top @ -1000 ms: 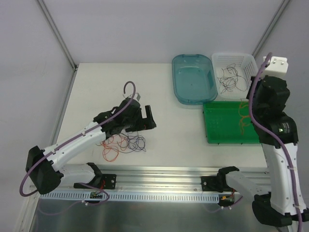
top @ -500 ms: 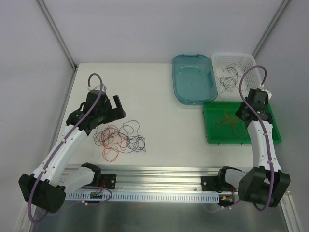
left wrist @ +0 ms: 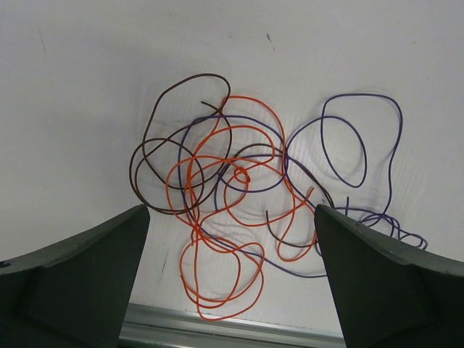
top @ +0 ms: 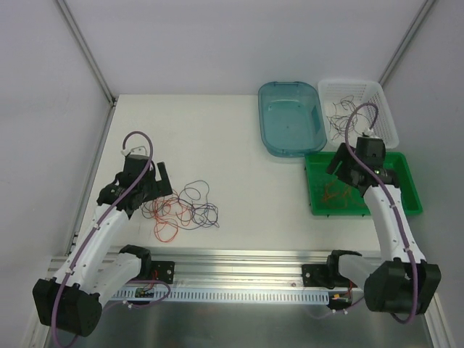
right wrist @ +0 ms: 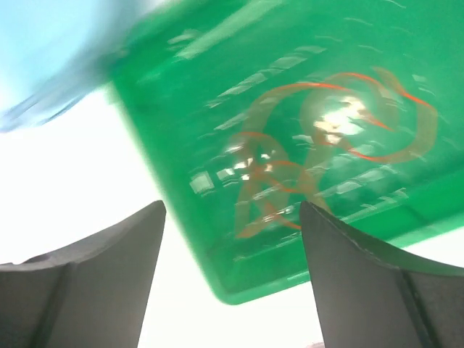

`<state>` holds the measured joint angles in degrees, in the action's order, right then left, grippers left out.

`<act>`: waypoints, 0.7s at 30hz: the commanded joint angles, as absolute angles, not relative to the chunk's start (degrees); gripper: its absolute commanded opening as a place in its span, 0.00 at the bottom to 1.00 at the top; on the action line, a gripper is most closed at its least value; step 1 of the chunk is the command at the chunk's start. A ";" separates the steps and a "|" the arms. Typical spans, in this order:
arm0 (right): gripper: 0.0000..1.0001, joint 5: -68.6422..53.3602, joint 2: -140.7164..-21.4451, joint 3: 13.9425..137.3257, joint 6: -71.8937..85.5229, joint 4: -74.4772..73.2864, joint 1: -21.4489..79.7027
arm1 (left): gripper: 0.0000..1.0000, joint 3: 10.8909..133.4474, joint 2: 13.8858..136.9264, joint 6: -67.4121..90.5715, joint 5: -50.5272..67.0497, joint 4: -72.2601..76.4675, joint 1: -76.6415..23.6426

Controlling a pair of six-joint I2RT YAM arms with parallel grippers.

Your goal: Untangle the cables

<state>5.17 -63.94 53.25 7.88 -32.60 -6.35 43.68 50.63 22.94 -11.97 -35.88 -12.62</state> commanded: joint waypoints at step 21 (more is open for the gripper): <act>0.77 -11.25 -96.37 72.31 -4.92 -13.28 57.12 | 0.99 42.80 63.53 22.85 -7.91 -33.84 -11.69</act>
